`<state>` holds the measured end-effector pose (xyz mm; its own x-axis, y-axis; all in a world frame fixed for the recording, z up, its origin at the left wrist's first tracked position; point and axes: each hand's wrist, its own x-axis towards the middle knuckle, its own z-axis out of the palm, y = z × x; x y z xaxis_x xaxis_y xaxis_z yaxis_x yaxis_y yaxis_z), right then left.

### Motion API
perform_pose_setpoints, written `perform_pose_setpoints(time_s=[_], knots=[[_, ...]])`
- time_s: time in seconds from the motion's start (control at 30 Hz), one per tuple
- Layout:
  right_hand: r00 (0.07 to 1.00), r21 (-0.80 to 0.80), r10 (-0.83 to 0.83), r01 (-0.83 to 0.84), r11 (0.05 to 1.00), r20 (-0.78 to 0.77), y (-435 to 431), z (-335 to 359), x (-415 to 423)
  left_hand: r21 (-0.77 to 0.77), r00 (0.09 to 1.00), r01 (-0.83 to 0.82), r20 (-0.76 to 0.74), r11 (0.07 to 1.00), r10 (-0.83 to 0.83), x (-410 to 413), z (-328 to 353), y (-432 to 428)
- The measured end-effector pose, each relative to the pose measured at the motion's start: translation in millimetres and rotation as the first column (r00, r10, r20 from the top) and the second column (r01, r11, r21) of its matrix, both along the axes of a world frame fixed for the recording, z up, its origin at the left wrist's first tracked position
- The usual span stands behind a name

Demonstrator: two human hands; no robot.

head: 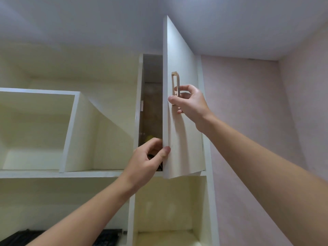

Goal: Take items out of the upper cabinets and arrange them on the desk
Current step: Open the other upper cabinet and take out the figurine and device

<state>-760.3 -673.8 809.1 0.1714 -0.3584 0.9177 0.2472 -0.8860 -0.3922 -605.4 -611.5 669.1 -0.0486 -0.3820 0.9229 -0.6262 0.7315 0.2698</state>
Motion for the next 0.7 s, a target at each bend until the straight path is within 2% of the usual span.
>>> perform_pose_setpoints(time_s=[0.17, 0.3, 0.57, 0.7], knots=[[0.999, -0.032, -0.038, 0.037, 0.999, -0.009, -0.2, -1.4, -29.6, 0.001, 1.000, 0.015, 0.017, 1.000, -0.015, -25.3, 1.9, -2.1], [1.000, -0.034, -0.001, 0.002, 0.999, 0.029, 0.7, -6.5, -54.1, -0.015, 0.999, 0.025, 0.037, 1.000, -0.024, -49.0, 4.9, -2.8], [0.993, -0.015, -0.117, 0.116, 0.993, -0.036, -9.9, -40.0, -86.3, 0.024, 0.995, 0.090, -0.036, 0.996, -0.090, -82.2, 8.7, -15.2], [0.996, 0.029, -0.069, 0.070, 0.997, -0.053, -11.2, -48.4, -107.7, 0.023, 0.994, 0.073, -0.079, 0.997, -0.071, -102.0, 9.7, -28.9]])
